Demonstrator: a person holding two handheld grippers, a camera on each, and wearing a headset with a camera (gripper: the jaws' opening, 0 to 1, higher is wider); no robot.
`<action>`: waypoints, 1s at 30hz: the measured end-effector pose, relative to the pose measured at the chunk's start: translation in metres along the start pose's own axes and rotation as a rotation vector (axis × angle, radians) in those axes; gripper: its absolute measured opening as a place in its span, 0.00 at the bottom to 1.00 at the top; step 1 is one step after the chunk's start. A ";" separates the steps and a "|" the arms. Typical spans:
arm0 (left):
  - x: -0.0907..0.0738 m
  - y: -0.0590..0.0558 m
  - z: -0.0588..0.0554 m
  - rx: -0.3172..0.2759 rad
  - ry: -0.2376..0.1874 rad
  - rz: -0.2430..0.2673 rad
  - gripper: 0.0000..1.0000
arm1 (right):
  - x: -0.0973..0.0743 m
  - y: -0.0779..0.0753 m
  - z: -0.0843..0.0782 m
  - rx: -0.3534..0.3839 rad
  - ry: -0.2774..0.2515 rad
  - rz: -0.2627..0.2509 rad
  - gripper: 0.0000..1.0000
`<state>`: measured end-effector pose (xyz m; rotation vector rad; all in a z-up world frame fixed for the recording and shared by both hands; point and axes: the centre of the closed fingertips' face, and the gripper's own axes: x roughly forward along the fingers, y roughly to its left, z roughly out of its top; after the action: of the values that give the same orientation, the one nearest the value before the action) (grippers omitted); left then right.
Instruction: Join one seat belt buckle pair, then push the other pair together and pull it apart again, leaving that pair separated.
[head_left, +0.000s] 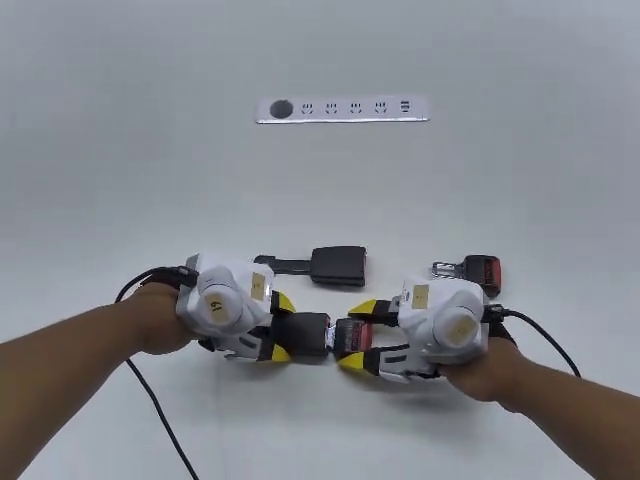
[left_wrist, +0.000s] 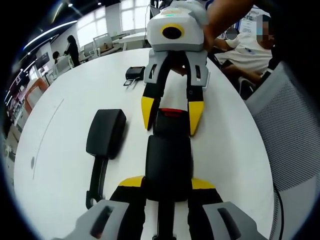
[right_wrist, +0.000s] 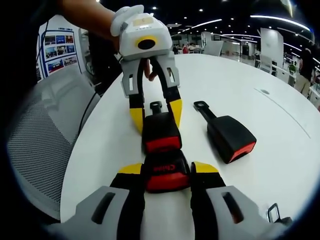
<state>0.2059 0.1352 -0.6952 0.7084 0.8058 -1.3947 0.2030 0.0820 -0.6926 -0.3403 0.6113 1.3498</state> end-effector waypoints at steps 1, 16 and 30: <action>0.000 0.000 0.000 0.000 -0.003 0.000 0.32 | 0.001 0.000 0.000 0.000 -0.001 0.001 0.33; 0.000 0.001 0.001 0.041 -0.021 -0.026 0.33 | -0.001 0.003 0.001 -0.023 -0.009 0.029 0.33; -0.001 0.000 0.000 0.054 -0.045 -0.049 0.32 | -0.006 0.003 0.006 -0.033 -0.070 0.042 0.33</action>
<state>0.2062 0.1361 -0.6947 0.7003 0.7571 -1.4757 0.2007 0.0814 -0.6842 -0.3069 0.5417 1.4076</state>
